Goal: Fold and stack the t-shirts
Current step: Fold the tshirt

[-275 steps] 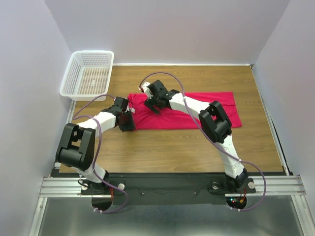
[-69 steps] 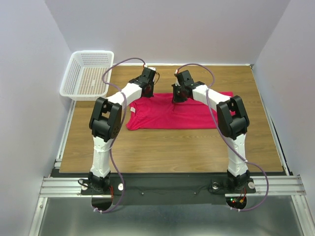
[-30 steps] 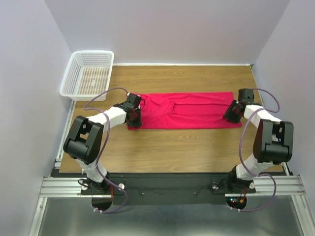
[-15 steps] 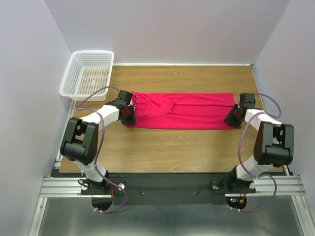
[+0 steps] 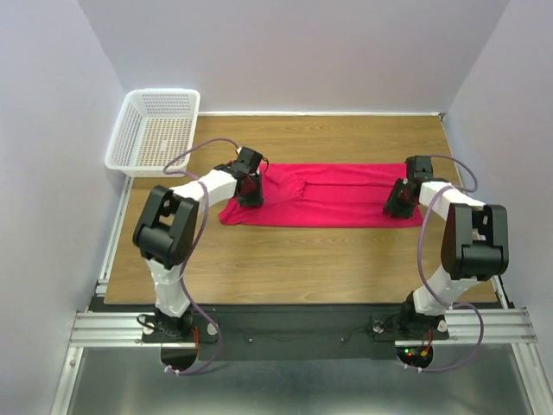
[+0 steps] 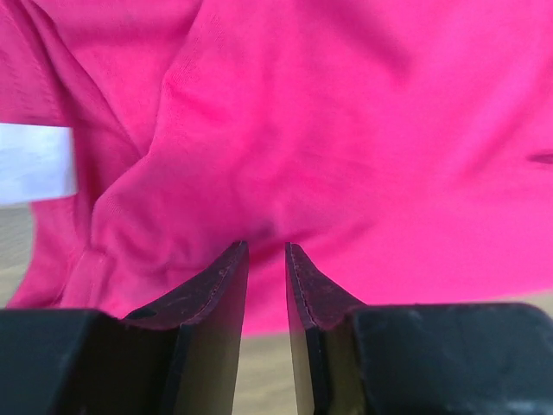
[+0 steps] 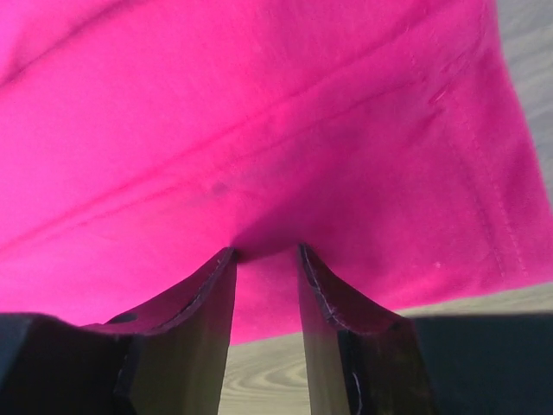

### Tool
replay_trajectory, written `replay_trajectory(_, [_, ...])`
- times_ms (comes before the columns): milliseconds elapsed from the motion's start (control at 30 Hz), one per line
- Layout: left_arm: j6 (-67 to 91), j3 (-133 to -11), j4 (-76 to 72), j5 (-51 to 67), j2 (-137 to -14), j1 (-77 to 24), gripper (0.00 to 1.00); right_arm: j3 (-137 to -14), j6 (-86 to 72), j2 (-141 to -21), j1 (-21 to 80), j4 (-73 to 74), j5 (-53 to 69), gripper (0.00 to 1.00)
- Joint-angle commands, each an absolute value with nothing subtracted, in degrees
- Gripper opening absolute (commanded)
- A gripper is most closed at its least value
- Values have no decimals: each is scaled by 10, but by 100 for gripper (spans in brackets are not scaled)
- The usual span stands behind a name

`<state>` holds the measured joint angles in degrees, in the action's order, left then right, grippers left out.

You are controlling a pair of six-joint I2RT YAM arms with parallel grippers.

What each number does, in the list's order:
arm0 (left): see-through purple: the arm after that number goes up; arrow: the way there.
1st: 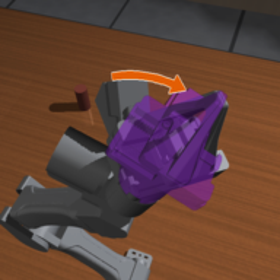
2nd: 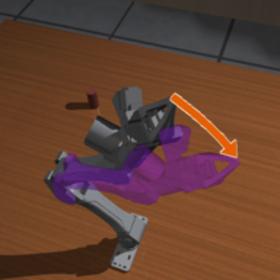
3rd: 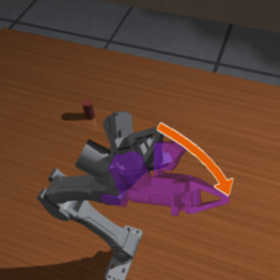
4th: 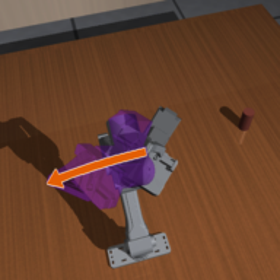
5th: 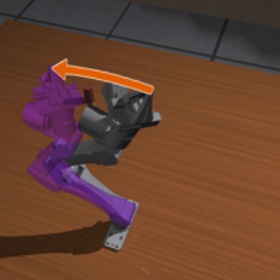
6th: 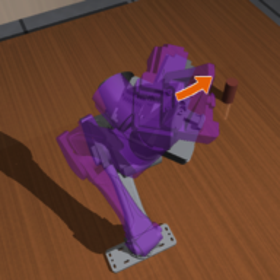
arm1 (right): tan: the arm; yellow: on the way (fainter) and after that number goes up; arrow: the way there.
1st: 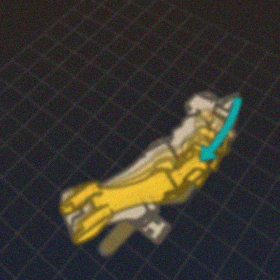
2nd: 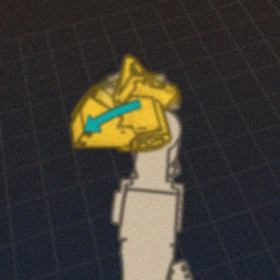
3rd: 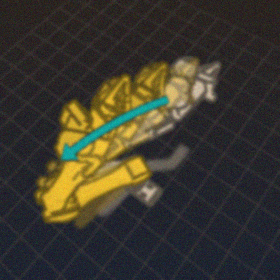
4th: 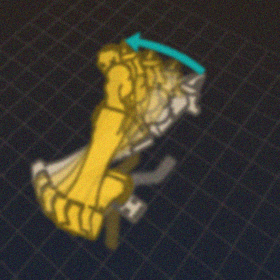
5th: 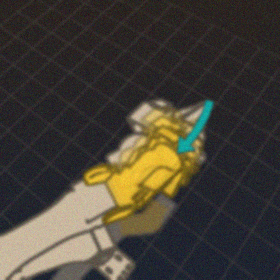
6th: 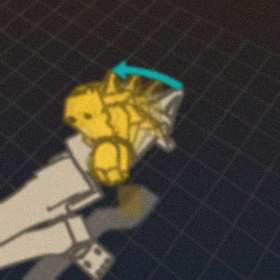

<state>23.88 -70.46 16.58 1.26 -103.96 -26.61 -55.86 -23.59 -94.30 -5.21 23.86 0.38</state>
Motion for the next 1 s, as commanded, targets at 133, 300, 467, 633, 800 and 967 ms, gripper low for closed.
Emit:
replay_trajectory(133, [216,-804,212,-53,-1140,-254,35,-540,-220,-947,-20,322,-3,41])
replay_trajectory(300, [203,-864,233,-56,-1193,-240,35,-497,-236,-938,38,361,41,43])
replay_trajectory(467, [174,-953,257,-66,-1259,-221,36,-418,-286,-912,155,382,119,47])
replay_trajectory(633, [131,-1069,271,-74,-1328,-208,38,-448,-407,-903,389,374,174,56])
replay_trajectory(800, [104,-1207,275,-98,-1407,-205,40,-627,-421,-1031,517,373,200,62])
replay_trajectory(967, [93,-1303,245,-86,-1448,-186,47,-743,-395,-1097,563,373,197,62])
